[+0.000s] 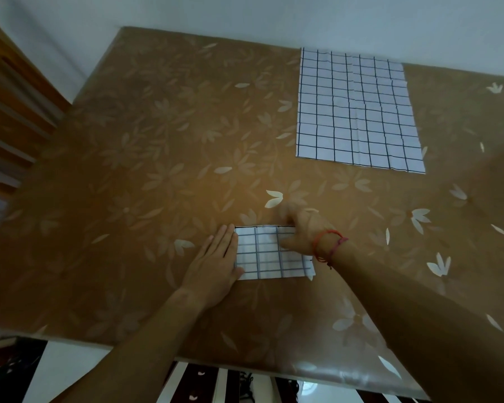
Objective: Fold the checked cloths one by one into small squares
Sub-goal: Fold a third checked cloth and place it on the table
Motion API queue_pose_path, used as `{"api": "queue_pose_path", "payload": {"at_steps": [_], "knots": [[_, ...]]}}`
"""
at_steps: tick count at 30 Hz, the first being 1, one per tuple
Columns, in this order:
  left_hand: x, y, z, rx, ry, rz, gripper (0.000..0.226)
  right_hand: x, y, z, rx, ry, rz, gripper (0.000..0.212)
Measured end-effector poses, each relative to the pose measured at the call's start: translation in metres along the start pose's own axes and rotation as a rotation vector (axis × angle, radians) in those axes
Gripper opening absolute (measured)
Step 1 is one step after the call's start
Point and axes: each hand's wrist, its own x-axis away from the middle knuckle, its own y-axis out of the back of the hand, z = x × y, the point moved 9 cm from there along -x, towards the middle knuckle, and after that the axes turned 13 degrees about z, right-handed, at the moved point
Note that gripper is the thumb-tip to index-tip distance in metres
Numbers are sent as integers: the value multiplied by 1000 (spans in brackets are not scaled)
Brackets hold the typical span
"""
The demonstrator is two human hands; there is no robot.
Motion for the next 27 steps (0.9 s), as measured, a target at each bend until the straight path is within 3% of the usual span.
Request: {"api": "queue_pose_path", "payload": {"at_steps": [8,12,15,22,24,27], "knots": [[4,13,-2,173,-25,-102,71,12,7,-13,-250,52,-75,21],[13,20,-9,282,-85,-230,58,26,3,-39,-496,-40,-147,5],[19,17,-24,248,-154,-287,58,39,-11,-56,-723,-126,-161,12],[33,-6,-58,197,-203,-283,72,62,-71,-68,-1163,-298,-82,10],[36,-11,-60,201,-190,-300,63,69,-85,-56,-1263,-271,7,6],[42,-5,-62,202,-175,-393,41,82,-100,-43,-1315,-265,153,17]]}}
